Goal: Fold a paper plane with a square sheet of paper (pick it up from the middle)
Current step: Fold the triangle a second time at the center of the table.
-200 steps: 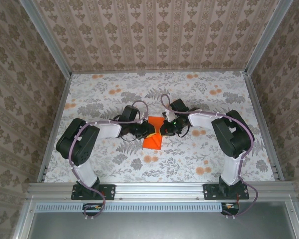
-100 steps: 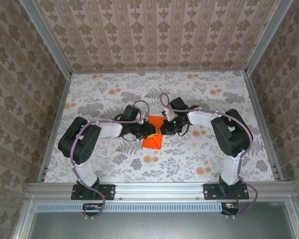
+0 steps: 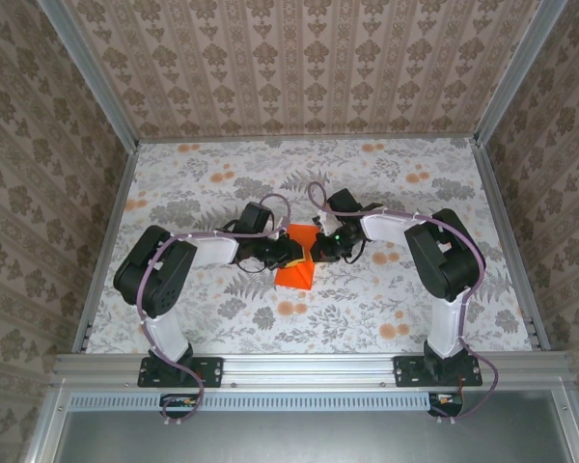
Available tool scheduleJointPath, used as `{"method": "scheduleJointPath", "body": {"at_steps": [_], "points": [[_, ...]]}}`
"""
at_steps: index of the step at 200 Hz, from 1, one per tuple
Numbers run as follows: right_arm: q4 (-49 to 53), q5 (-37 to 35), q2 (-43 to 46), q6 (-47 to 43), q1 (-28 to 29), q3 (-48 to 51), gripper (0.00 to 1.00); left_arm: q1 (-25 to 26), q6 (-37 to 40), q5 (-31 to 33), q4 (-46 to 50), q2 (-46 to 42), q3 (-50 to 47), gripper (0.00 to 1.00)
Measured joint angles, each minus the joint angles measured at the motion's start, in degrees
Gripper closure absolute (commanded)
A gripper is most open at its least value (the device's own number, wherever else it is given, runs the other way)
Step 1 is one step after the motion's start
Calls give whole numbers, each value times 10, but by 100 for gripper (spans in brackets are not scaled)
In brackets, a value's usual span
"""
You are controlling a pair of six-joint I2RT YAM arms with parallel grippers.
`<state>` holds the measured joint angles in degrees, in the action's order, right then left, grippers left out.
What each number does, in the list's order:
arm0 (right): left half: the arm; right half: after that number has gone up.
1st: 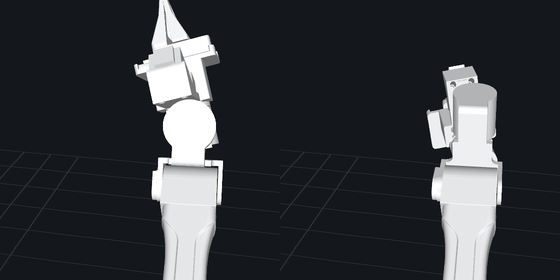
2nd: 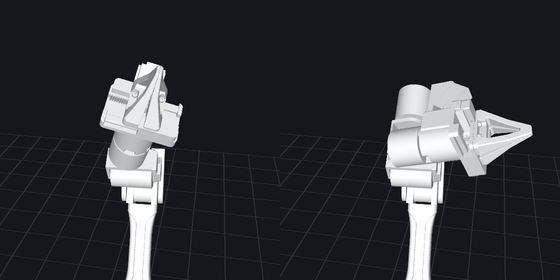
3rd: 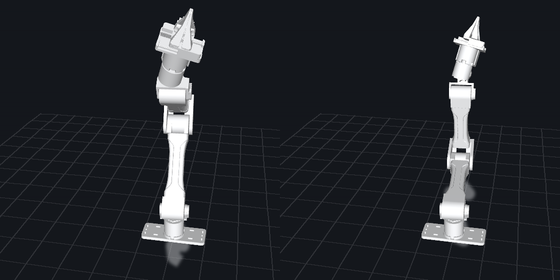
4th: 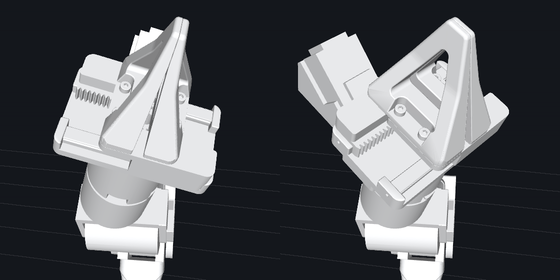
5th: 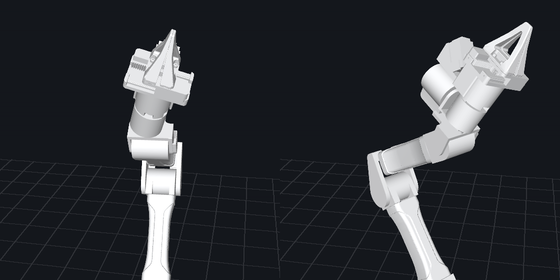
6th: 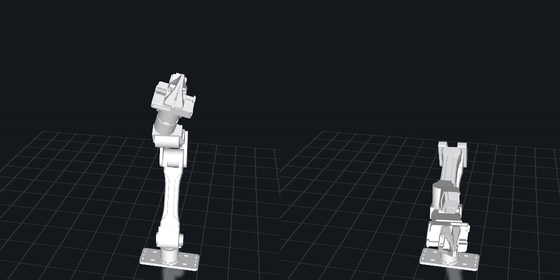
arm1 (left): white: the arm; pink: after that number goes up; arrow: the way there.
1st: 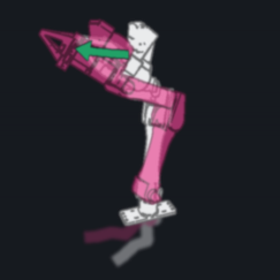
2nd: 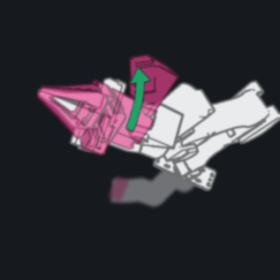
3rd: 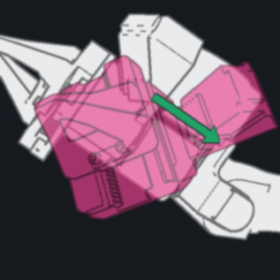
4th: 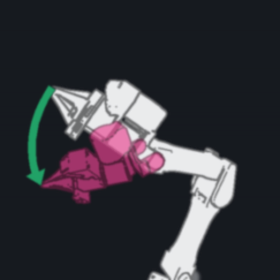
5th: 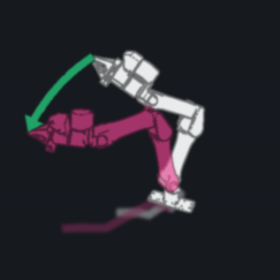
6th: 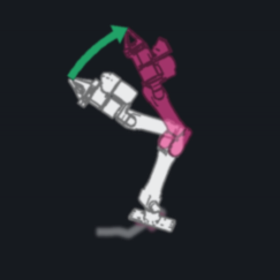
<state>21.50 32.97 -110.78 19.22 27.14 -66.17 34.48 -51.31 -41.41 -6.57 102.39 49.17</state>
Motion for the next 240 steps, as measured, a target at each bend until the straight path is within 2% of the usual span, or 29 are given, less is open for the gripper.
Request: {"method": "scheduleJointPath", "body": {"at_steps": [240], "points": [[22,-2,-22,-26,0,-31,94,8,23,9,40,8,19,83]]}}
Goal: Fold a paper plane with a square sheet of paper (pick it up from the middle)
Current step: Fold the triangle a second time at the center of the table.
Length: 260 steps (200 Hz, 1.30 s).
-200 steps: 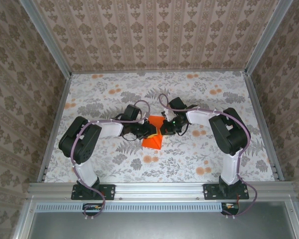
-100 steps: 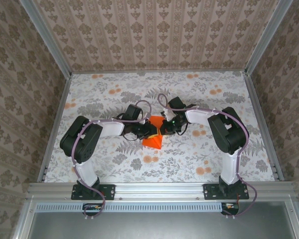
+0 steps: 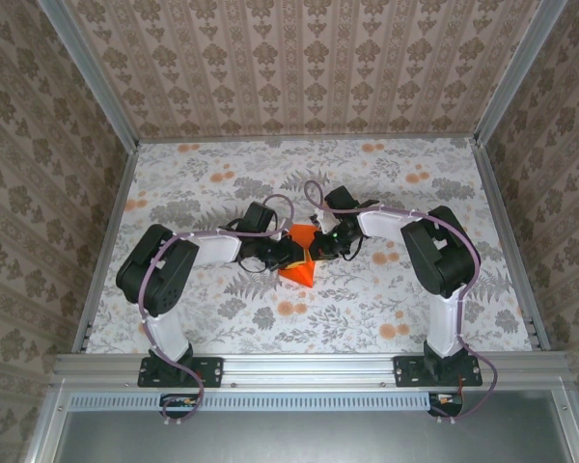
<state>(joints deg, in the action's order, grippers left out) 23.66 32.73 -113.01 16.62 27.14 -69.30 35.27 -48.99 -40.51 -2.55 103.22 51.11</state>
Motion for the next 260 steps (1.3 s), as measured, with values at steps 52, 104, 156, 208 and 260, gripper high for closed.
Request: {"method": "scheduleJointPath", "body": {"at_steps": [52,104,156,208,260], "points": [[7,0,0,0,0,0,94,0,0,0,-5,-4,0,83],[8,0,0,0,0,0,94,3,0,0,-8,-6,0,84],[8,0,0,0,0,0,94,7,0,1,-4,9,4,84],[8,0,0,0,0,0,94,7,0,3,-2,12,7,84],[9,1,-9,-1,0,-1,94,7,0,3,-1,20,8,84]]}}
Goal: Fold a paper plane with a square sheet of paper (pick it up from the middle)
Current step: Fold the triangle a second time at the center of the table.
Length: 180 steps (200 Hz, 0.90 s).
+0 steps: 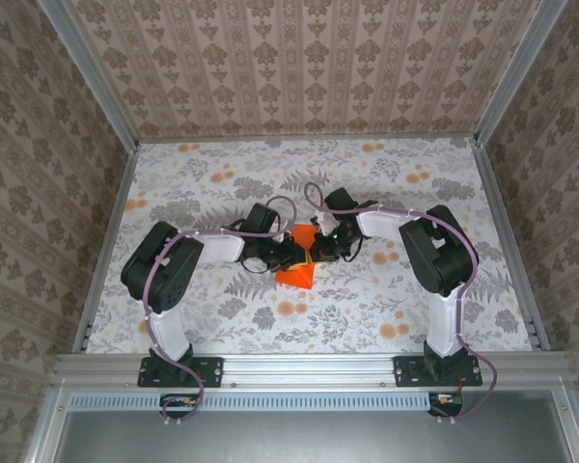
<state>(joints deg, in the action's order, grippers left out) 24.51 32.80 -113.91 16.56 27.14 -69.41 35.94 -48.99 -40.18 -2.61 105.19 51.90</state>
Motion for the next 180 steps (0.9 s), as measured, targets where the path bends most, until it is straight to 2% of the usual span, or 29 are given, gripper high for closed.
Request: {"method": "scheduleJointPath", "body": {"at_steps": [180], "points": [[6,4,-6,-2,0,-8,93,0,0,15,2,2,-1,85]]}}
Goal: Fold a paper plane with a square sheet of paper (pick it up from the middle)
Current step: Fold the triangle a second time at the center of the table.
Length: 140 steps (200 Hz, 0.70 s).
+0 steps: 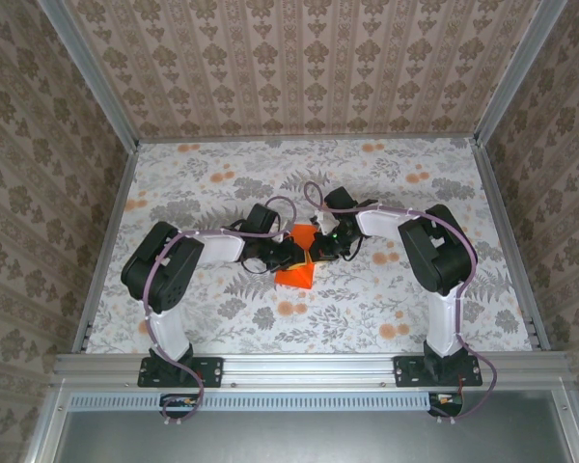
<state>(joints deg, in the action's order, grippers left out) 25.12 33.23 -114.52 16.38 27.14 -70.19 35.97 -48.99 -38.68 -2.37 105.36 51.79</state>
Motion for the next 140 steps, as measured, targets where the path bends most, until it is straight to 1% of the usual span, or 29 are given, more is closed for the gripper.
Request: {"method": "scheduleJointPath", "body": {"at_steps": [84,105,140], "points": [[4,2,-3,0,-1,-3,91,0,0,14,5,4,-4,87],[4,2,-4,0,-1,-4,89,0,0,20,7,4,-4,89],[4,2,-3,4,-1,-4,82,0,-4,25,6,6,-8,89]]}}
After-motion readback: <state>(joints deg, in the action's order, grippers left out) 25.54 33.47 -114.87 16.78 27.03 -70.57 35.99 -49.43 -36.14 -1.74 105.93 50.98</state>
